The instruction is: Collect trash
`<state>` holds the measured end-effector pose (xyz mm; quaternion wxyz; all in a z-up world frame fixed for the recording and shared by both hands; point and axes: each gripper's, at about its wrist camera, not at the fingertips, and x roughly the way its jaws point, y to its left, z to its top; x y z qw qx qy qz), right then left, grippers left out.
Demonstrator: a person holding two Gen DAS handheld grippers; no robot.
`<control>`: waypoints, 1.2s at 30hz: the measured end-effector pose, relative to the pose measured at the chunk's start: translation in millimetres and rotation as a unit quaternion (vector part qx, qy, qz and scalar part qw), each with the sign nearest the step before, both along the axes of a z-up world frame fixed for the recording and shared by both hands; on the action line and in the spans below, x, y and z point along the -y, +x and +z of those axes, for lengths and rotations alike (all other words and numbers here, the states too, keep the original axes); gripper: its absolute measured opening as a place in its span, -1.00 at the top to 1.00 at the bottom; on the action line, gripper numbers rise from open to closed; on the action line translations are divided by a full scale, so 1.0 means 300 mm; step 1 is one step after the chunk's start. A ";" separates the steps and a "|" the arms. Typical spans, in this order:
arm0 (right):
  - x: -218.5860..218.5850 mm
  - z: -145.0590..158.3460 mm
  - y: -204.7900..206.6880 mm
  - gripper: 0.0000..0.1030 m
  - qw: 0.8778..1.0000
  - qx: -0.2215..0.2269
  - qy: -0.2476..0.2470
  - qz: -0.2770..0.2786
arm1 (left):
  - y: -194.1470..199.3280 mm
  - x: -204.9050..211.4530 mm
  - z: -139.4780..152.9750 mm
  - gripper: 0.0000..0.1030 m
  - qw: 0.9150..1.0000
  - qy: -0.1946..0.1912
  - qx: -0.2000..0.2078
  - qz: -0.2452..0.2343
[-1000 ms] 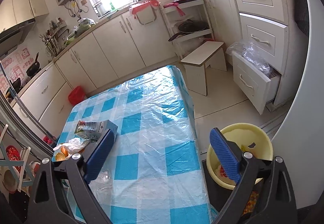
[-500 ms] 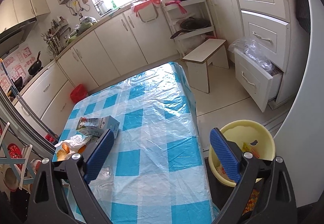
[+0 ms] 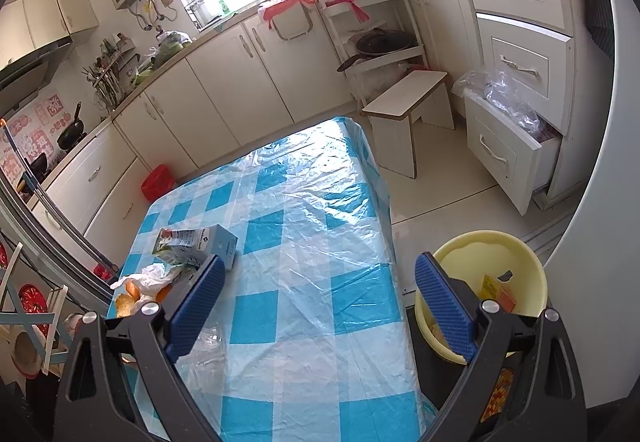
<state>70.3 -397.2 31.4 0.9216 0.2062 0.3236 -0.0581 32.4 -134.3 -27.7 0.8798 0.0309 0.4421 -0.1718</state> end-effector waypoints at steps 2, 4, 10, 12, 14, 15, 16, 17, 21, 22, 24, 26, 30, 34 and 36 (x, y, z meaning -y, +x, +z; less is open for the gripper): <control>0.001 0.000 0.000 -0.79 1.000 0.000 0.000 0.000 | 0.002 -0.001 -0.003 -0.73 1.000 0.001 -0.002 0.001; 0.002 -0.001 0.000 -0.79 1.000 0.000 0.000 0.001 | 0.003 -0.002 -0.007 -0.73 1.000 0.002 -0.005 0.002; 0.005 -0.005 0.000 -0.79 1.000 -0.002 0.003 0.002 | 0.007 -0.003 -0.012 -0.73 1.000 0.002 -0.009 0.004; 0.005 -0.004 0.000 -0.79 1.000 -0.002 0.002 0.002 | 0.007 -0.003 -0.012 -0.73 1.000 0.002 -0.010 0.004; 0.005 -0.005 0.000 -0.79 1.000 -0.002 0.002 0.002 | 0.008 -0.004 -0.011 -0.73 1.000 0.002 -0.009 0.005; 0.006 -0.004 0.001 -0.79 1.000 -0.002 0.002 0.002 | 0.009 -0.006 -0.009 -0.73 1.000 0.002 -0.007 0.006; 0.005 -0.005 0.001 -0.79 1.000 -0.002 0.002 0.003 | 0.010 -0.012 -0.003 -0.73 1.000 0.002 -0.002 0.011; 0.006 -0.006 0.000 -0.79 1.000 -0.002 0.002 0.003 | 0.011 -0.019 0.002 -0.73 1.000 0.001 0.003 0.017; 0.004 -0.007 -0.001 -0.79 1.000 -0.001 0.002 0.004 | 0.024 -0.054 0.007 -0.73 0.999 -0.004 0.005 0.039; 0.004 -0.008 -0.002 -0.79 1.000 -0.001 0.002 0.005 | 0.027 -0.063 0.004 -0.73 0.999 -0.004 0.005 0.045; 0.003 -0.009 -0.001 -0.79 1.000 -0.001 0.002 0.007 | 0.031 -0.083 0.007 -0.73 0.998 -0.006 0.009 0.057; 0.000 -0.011 -0.001 -0.79 1.000 0.000 0.003 0.008 | 0.039 -0.116 0.020 -0.73 0.997 -0.012 0.019 0.076; -0.001 -0.009 0.002 -0.79 1.000 0.001 0.005 0.012 | 0.071 -0.202 0.050 -0.73 0.991 -0.027 0.035 0.125; -0.009 -0.010 0.005 -0.79 1.000 0.000 0.003 0.021 | 0.122 -0.316 0.044 -0.73 0.982 -0.045 0.029 0.179; -0.022 -0.013 0.009 -0.79 1.000 -0.001 0.000 0.027 | 0.154 -0.366 0.028 -0.73 0.978 -0.058 0.015 0.198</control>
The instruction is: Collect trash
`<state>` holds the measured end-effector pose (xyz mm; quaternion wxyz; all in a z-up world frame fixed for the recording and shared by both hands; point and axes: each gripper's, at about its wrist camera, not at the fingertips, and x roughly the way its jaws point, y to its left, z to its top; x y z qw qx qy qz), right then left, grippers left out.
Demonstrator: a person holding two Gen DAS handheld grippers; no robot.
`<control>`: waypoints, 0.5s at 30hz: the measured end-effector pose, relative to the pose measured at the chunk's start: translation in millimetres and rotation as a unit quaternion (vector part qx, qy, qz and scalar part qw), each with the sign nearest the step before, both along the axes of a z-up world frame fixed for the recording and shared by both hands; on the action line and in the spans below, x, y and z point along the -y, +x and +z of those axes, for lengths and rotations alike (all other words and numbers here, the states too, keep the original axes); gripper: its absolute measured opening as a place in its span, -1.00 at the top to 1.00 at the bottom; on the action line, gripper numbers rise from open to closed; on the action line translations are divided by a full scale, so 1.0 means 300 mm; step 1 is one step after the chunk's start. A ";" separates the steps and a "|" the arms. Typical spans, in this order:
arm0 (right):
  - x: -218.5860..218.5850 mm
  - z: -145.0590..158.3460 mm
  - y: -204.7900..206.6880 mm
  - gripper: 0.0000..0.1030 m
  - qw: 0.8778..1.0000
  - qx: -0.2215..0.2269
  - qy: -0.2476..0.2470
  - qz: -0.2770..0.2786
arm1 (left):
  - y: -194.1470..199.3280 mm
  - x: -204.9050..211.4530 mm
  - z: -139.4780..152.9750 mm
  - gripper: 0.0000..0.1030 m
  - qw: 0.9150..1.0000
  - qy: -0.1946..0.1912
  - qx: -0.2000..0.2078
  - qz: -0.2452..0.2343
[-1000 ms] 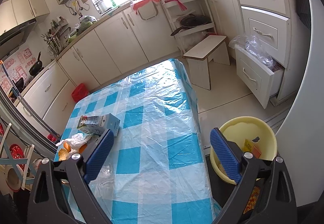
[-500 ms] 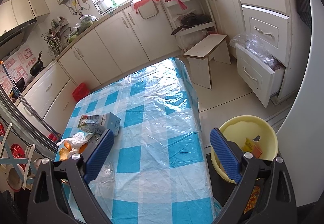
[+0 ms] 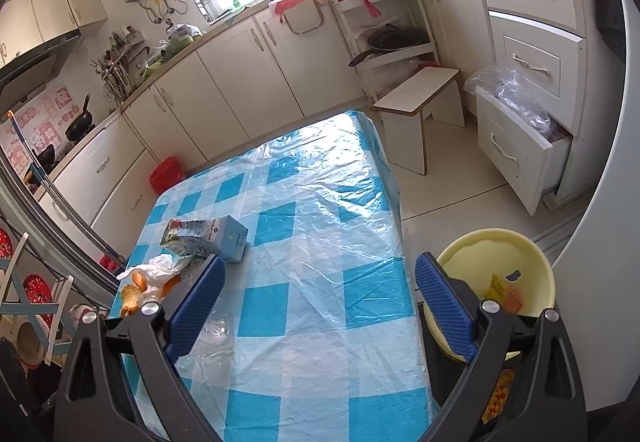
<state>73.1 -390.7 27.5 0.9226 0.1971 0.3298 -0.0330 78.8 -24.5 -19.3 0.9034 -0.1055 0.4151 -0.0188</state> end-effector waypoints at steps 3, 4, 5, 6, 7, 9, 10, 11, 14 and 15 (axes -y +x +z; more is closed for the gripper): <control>-0.036 -0.003 0.011 -0.79 1.000 0.000 -0.009 0.022 | 0.038 -0.046 -0.027 -0.73 1.000 -0.013 -0.011 0.015; -0.055 -0.004 0.017 -0.79 0.999 0.001 -0.014 0.032 | 0.055 -0.058 -0.035 -0.73 1.000 -0.017 -0.014 0.018; -0.072 -0.004 0.022 -0.79 0.999 0.001 -0.019 0.042 | 0.065 -0.062 -0.040 -0.73 0.999 -0.020 -0.016 0.019; -0.093 -0.006 0.030 -0.79 0.998 0.001 -0.023 0.054 | 0.078 -0.069 -0.047 -0.73 0.999 -0.025 -0.019 0.020; -0.111 -0.010 0.036 -0.79 0.998 0.000 -0.027 0.063 | 0.097 -0.077 -0.055 -0.73 0.999 -0.030 -0.024 0.021; -0.156 -0.020 0.052 -0.79 0.996 -0.004 -0.037 0.085 | 0.128 -0.091 -0.072 -0.73 0.998 -0.043 -0.032 0.025; -0.174 -0.023 0.058 -0.79 0.995 -0.005 -0.040 0.093 | 0.140 -0.096 -0.081 -0.73 0.998 -0.050 -0.034 0.026; -0.195 -0.025 0.066 -0.79 0.994 -0.004 -0.042 0.104 | 0.150 -0.100 -0.090 -0.73 0.997 -0.057 -0.037 0.025; -0.268 -0.009 0.086 -0.79 0.988 0.013 -0.069 0.137 | 0.170 -0.096 -0.121 -0.73 0.996 -0.071 -0.048 0.018; -0.294 0.002 0.094 -0.79 0.985 0.022 -0.075 0.152 | 0.174 -0.090 -0.130 -0.72 0.996 -0.073 -0.051 0.015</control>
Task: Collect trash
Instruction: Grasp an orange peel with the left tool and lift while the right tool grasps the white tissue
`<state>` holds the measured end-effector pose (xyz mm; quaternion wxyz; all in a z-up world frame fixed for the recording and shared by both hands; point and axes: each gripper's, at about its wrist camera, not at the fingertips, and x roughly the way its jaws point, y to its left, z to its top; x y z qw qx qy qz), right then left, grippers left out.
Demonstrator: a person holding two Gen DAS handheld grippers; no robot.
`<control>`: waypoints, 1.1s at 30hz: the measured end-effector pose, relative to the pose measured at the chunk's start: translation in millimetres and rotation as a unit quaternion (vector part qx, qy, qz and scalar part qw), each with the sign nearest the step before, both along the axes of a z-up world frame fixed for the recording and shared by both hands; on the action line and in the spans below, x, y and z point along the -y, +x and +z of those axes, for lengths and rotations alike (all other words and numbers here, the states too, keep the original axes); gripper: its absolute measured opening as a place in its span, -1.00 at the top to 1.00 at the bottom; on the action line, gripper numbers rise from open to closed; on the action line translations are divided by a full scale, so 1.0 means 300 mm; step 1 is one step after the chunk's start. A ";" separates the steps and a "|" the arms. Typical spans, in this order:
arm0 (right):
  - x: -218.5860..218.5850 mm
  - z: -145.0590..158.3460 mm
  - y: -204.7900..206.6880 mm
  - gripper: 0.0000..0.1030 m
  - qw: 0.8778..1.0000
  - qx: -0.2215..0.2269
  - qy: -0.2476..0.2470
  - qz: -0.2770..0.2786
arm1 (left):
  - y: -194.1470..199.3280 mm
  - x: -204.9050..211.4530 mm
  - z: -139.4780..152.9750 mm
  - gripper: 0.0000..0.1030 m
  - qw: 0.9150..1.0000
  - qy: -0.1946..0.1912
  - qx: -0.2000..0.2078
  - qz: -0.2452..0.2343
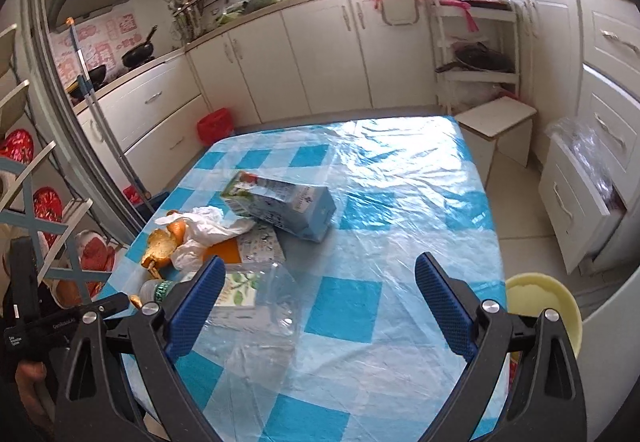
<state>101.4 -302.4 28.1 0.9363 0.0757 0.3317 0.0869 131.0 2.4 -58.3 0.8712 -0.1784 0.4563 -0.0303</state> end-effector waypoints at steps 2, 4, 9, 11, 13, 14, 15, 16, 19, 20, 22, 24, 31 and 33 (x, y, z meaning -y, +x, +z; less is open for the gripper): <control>-0.056 0.018 0.029 -0.79 0.999 0.012 -0.010 0.029 | 0.008 0.007 -0.014 -0.70 1.000 0.003 -0.001 -0.003; -0.126 0.030 0.076 -0.79 0.997 0.018 -0.026 0.068 | 0.009 0.013 -0.016 -0.70 1.000 0.008 0.002 -0.006; -0.316 0.012 0.194 -0.69 0.981 -0.012 -0.083 0.177 | 0.011 -0.009 -0.004 -0.70 1.000 0.015 0.007 0.000; -0.379 -0.019 0.245 -0.47 0.973 -0.042 -0.098 0.206 | 0.018 -0.026 0.004 -0.70 1.000 0.018 0.010 0.005; -0.423 -0.058 0.298 -0.25 0.968 -0.075 -0.105 0.215 | 0.030 -0.048 0.010 -0.70 1.000 0.016 0.012 0.013; -0.435 -0.079 0.316 -0.18 0.966 -0.087 -0.108 0.217 | 0.042 -0.059 0.012 -0.70 1.000 0.013 0.011 0.017; -0.442 -0.099 0.334 0.00 0.965 -0.099 -0.107 0.217 | 0.054 -0.069 0.012 -0.70 1.000 0.010 0.010 0.021; -0.445 -0.114 0.350 0.32 0.965 -0.109 -0.102 0.217 | 0.071 -0.081 0.015 -0.70 1.000 0.005 0.010 0.027; -0.407 -0.144 0.375 0.77 0.969 -0.128 -0.051 0.207 | 0.133 -0.098 0.018 -0.70 0.999 -0.007 0.009 0.033; -0.387 -0.145 0.374 0.80 0.970 -0.128 -0.034 0.205 | 0.160 -0.098 0.013 -0.70 0.999 -0.007 0.008 0.033; -0.344 -0.135 0.372 0.82 0.972 -0.124 0.003 0.200 | 0.217 -0.096 -0.001 -0.70 0.999 -0.007 0.003 0.036; -0.287 -0.100 0.357 0.82 0.972 -0.102 0.058 0.204 | 0.265 -0.099 -0.018 -0.66 0.999 -0.008 0.001 0.040; -0.263 -0.048 0.342 0.82 0.972 -0.078 0.082 0.207 | 0.401 -0.047 -0.037 0.70 1.000 0.023 -0.007 0.005; -0.267 -0.034 0.340 0.82 0.971 -0.073 0.090 0.210 | 0.405 -0.027 -0.027 0.87 0.999 0.034 -0.004 -0.008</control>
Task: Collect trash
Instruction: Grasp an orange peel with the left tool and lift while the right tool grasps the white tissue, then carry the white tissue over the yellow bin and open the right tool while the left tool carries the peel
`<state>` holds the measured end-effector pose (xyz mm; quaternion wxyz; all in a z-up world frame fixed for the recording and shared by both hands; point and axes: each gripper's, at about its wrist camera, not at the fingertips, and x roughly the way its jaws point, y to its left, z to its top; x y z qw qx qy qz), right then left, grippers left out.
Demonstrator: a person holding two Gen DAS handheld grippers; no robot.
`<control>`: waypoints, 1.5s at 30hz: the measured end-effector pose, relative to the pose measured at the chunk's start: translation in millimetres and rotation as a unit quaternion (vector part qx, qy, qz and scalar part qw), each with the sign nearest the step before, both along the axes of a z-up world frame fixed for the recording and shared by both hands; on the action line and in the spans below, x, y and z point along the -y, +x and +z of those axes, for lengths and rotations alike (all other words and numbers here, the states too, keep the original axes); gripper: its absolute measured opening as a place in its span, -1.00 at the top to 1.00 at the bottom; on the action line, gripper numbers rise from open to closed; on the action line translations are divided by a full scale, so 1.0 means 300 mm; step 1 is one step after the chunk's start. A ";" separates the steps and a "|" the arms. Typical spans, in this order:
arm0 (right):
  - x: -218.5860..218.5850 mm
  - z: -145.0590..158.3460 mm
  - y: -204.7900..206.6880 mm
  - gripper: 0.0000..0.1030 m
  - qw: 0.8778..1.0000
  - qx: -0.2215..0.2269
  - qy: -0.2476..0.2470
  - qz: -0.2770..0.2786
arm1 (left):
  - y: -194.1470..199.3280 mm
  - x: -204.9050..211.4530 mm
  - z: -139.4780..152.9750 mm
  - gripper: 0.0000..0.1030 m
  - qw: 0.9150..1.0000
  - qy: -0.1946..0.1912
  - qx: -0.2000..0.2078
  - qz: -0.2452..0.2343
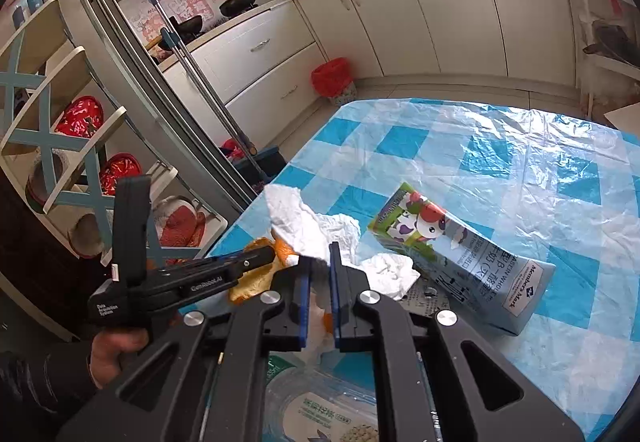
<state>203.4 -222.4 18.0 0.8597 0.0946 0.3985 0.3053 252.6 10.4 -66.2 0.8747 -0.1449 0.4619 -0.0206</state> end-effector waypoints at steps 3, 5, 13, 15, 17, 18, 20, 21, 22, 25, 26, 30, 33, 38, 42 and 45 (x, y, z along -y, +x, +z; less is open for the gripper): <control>0.011 0.017 -0.011 0.82 1.000 0.007 0.013 0.001 | -0.016 -0.001 0.031 0.90 1.000 0.005 0.013 -0.007; 0.035 0.028 -0.014 0.82 1.000 0.009 0.029 -0.006 | -0.032 -0.021 0.059 0.91 1.000 -0.002 0.023 0.001; 0.206 0.082 -0.059 0.82 0.994 0.017 0.088 -0.058 | -0.132 -0.078 0.180 0.91 0.997 -0.049 0.056 0.011; 0.254 0.093 -0.085 0.82 0.992 0.022 0.096 -0.076 | -0.163 -0.078 0.216 0.90 0.996 -0.060 0.066 0.010; 0.305 0.103 -0.114 0.82 0.990 0.028 0.102 -0.094 | -0.186 -0.069 0.251 0.90 0.995 -0.066 0.075 0.006; 0.331 0.107 -0.128 0.82 0.989 0.030 0.105 -0.104 | -0.195 -0.060 0.270 0.91 0.994 -0.070 0.078 0.002; 0.393 0.115 -0.162 0.82 0.985 0.036 0.109 -0.128 | -0.210 -0.039 0.299 0.90 0.994 -0.076 0.084 -0.007; 0.421 0.116 -0.177 0.82 0.983 0.038 0.110 -0.139 | -0.219 -0.020 0.318 0.91 0.993 -0.077 0.088 -0.015; 0.455 0.117 -0.191 0.82 0.981 0.039 0.112 -0.153 | -0.228 -0.001 0.331 0.90 0.992 -0.079 0.091 -0.022; 0.586 0.125 -0.233 0.82 0.970 0.035 0.115 -0.209 | -0.245 0.078 0.361 0.90 0.991 -0.087 0.094 -0.051; 0.623 0.127 -0.245 0.82 0.967 0.034 0.113 -0.225 | -0.249 0.114 0.368 0.90 0.990 -0.089 0.093 -0.063; 0.779 0.120 -0.287 0.82 0.953 0.013 0.080 -0.293 | -0.262 0.274 0.379 0.90 0.985 -0.098 0.088 -0.113; 0.886 0.067 -0.292 0.82 0.941 -0.030 0.045 -0.334 | -0.271 0.429 0.366 0.90 0.980 -0.108 0.075 -0.153; 1.041 -0.105 -0.266 0.79 0.912 -0.137 0.035 -0.386 | -0.283 0.688 0.317 0.90 0.970 -0.104 0.055 -0.211; 1.105 -0.159 -0.228 0.47 0.891 -0.171 0.040 -0.418 | -0.270 0.889 0.267 0.90 0.964 -0.100 0.038 -0.244; 1.123 -0.154 -0.213 0.21 0.883 -0.166 0.041 -0.437 | -0.258 1.015 0.224 0.90 0.961 -0.095 0.024 -0.260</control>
